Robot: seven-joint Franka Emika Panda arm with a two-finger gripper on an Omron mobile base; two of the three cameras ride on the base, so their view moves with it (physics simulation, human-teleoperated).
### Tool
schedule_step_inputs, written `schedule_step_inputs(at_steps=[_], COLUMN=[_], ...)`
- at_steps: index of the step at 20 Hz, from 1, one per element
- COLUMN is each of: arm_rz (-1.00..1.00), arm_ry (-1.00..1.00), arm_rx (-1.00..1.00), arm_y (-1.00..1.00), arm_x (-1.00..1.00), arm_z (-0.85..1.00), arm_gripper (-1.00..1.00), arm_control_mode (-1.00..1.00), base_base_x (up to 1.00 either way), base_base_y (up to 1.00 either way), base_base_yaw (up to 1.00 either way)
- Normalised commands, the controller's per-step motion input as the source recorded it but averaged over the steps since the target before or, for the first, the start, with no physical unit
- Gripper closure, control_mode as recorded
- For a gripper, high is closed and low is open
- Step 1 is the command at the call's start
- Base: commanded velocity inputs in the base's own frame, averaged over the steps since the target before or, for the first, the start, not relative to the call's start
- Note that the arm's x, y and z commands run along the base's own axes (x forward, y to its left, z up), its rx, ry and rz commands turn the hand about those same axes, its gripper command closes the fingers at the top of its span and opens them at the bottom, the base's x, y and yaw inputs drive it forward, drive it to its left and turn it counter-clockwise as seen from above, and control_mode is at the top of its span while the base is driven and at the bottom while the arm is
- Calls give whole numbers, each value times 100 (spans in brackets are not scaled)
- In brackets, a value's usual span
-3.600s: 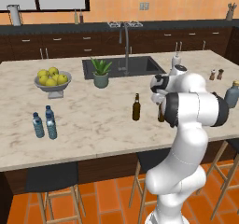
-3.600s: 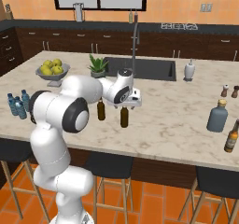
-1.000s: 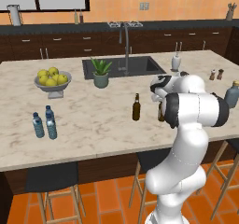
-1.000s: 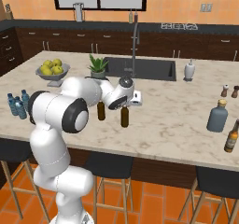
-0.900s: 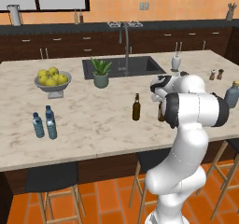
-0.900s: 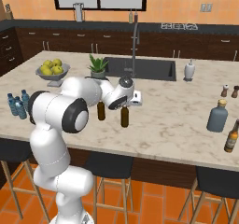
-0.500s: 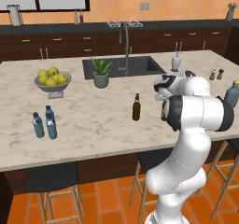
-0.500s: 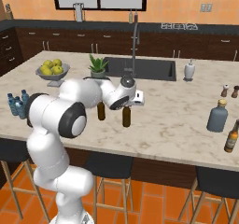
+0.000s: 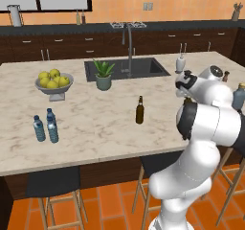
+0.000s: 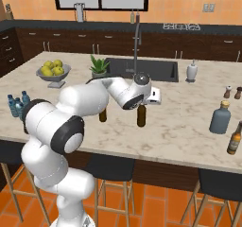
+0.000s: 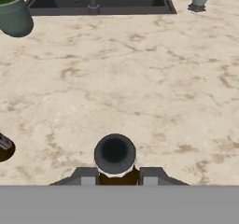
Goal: Move the plastic bottles in the middle to the plastics group, and the glass bottles in the middle to the glass group.
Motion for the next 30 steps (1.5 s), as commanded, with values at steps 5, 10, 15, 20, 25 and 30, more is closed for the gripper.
schedule_step_inputs(at_steps=[5, 10, 15, 20, 25, 30], arm_rz=[-5, 0, 0, 0, 0, 4], arm_ry=[0, -7, 0, 0, 0, -5], arm_rx=[1, 2, 0, 0, 0, 0], arm_y=[-82, -71, -48, -54, -51, -49], arm_x=[-16, -56, -18, 1, 0, 0], arm_z=[8, -1, -1, 0, -17, -16], arm_gripper=[100, 100, 100, 100, 100, 100], arm_control_mode=[-100, -100, -100, -100, -100, -100], base_base_x=[0, 0, 0, 0, 0, 0], base_base_y=[0, 0, 0, 0, 0, 0], base_base_yaw=[0, 0, 0, 0, 0, 0])
